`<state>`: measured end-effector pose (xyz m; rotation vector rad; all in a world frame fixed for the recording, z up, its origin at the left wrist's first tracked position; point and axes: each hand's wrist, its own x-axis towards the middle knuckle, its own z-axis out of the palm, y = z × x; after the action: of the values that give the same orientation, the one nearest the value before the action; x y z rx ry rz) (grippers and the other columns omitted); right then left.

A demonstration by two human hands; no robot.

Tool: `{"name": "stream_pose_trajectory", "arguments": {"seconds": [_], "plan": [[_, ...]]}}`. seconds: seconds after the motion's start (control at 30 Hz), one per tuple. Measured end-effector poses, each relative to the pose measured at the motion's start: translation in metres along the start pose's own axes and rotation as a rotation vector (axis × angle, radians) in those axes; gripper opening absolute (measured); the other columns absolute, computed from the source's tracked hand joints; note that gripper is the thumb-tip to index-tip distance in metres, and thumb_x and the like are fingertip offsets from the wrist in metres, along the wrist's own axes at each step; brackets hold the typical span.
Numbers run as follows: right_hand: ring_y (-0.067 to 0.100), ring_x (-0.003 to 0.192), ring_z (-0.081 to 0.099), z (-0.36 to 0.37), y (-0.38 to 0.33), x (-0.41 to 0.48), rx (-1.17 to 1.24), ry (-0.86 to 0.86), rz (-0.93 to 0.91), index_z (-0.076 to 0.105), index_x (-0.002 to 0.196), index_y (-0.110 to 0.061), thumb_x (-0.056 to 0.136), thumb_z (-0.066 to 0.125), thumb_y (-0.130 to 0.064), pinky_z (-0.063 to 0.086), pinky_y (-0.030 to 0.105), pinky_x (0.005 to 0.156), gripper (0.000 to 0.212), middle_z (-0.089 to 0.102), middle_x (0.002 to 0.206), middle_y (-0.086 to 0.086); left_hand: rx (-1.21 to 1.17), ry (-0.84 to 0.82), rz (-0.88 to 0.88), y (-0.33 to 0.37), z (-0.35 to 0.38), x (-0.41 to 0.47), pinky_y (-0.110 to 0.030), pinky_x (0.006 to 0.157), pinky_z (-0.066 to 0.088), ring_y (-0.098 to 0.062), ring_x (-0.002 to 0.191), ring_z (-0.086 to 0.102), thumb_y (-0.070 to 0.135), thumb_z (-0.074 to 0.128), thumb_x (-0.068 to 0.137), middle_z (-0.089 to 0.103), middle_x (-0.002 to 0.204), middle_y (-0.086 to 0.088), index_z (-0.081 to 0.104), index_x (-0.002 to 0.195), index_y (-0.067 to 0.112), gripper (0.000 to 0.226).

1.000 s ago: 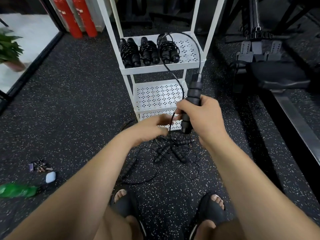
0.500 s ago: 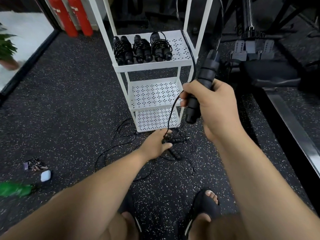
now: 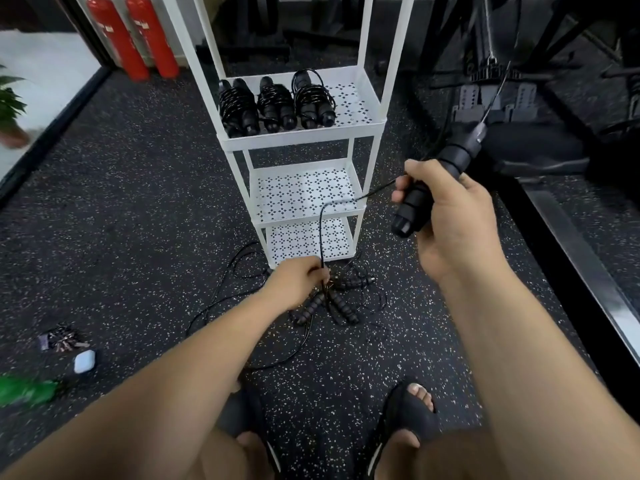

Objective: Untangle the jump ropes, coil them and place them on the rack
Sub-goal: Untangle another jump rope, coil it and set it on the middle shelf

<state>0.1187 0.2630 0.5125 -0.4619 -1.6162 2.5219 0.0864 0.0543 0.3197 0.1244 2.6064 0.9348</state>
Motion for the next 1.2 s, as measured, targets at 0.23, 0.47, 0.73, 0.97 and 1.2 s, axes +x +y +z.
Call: {"name": "stream_pose_trajectory", "arguments": {"seconds": [0.23, 0.47, 0.73, 0.97, 1.2], "plan": [[0.016, 0.066, 0.063, -0.009, 0.028, 0.012, 0.08, 0.095, 0.139, 0.061, 0.1, -0.013, 0.096, 0.075, -0.006, 0.05, 0.024, 0.058, 0.016, 0.071, 0.08, 0.006, -0.116, 0.102, 0.073, 0.041, -0.036, -0.014, -0.028, 0.047, 0.032, -0.005, 0.044, 0.04, 0.037, 0.053, 0.112, 0.065, 0.071, 0.002, 0.063, 0.092, 0.022, 0.026], [0.016, 0.069, 0.063, -0.002, 0.051, 0.012, 0.016, 0.041, 0.228, 0.063, 0.108, -0.01, 0.093, 0.078, -0.007, 0.049, 0.029, 0.066, 0.022, 0.072, 0.082, 0.006, -0.22, 0.178, 0.194, 0.067, -0.054, -0.03, -0.024, 0.053, 0.035, -0.003, 0.052, 0.046, 0.04, 0.055, 0.11, 0.075, 0.085, 0.003, 0.068, 0.096, 0.032, 0.021], [0.015, 0.057, 0.055, 0.011, 0.068, 0.0, -0.18, -0.049, 0.203, 0.067, 0.091, -0.009, 0.092, 0.081, -0.008, 0.046, 0.027, 0.056, 0.013, 0.064, 0.069, 0.005, -0.206, 0.192, 0.354, 0.081, -0.061, -0.04, -0.02, 0.075, 0.043, 0.0, 0.087, 0.06, 0.015, 0.058, 0.107, 0.069, 0.091, 0.017, 0.062, 0.091, 0.04, 0.03], [0.017, 0.058, 0.059, 0.017, 0.068, 0.001, -0.19, -0.038, 0.184, 0.068, 0.089, -0.007, 0.091, 0.077, -0.003, 0.05, 0.03, 0.057, 0.01, 0.067, 0.073, 0.011, -0.273, 0.097, 0.302, 0.071, -0.061, -0.034, -0.028, 0.084, 0.05, -0.003, 0.088, 0.064, 0.026, 0.061, 0.098, 0.071, 0.089, 0.023, 0.064, 0.088, 0.051, 0.028], [0.019, 0.059, 0.06, 0.016, 0.051, 0.008, -0.134, -0.054, 0.14, 0.065, 0.091, -0.01, 0.096, 0.073, -0.004, 0.048, 0.027, 0.051, 0.011, 0.069, 0.072, 0.008, -0.232, -0.036, 0.197, 0.061, -0.058, -0.027, -0.026, 0.091, 0.048, 0.005, 0.102, 0.067, 0.03, 0.074, 0.099, 0.076, 0.104, 0.021, 0.072, 0.103, 0.037, 0.009]]}}
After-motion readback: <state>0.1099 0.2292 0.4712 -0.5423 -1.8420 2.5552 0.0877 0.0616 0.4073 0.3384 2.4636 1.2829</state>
